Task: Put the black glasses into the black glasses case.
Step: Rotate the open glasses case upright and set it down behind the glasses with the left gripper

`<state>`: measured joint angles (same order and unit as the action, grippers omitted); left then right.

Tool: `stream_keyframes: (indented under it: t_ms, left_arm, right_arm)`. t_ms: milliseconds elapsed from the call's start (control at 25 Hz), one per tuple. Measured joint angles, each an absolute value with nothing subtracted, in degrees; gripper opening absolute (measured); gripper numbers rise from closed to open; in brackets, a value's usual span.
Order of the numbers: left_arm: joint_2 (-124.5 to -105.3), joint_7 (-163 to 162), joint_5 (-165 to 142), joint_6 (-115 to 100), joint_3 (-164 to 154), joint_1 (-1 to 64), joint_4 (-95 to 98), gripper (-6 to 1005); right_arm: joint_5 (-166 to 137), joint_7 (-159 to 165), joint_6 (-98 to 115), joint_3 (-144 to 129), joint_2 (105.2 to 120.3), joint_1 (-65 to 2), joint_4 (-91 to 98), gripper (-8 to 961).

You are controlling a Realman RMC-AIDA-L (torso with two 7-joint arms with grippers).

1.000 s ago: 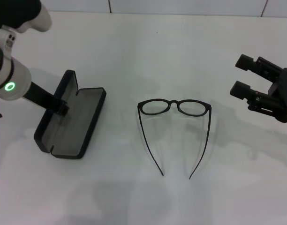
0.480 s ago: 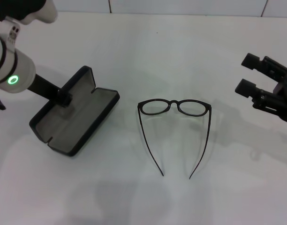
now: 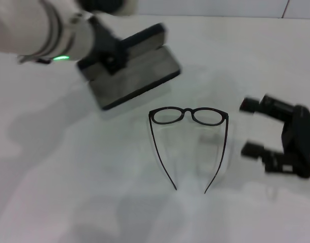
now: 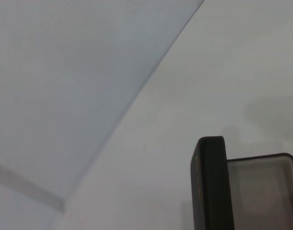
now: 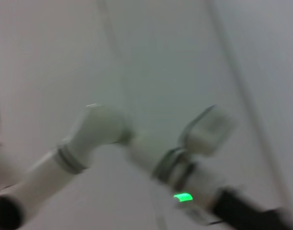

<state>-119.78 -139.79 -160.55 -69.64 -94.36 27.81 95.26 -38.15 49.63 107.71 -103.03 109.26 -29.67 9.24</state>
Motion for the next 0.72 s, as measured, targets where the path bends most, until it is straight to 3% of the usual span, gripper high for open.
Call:
stream_keyframes:
  t_ms: [360, 720]
  left_arm:
    - [-119.82, -121.96, -158.17, -53.51, -103.57, 29.98, 86.34, 228]
    - [-119.94, -115.96, -151.76, -50.57, -105.57, 34.21, 78.19, 238]
  right_arm:
    - [-41.99, 49.06, 109.51, -102.95, 109.92, -28.07, 10.44, 796]
    - [-42.05, 49.11, 108.93, -102.81, 110.54, -28.13, 10.39, 789]
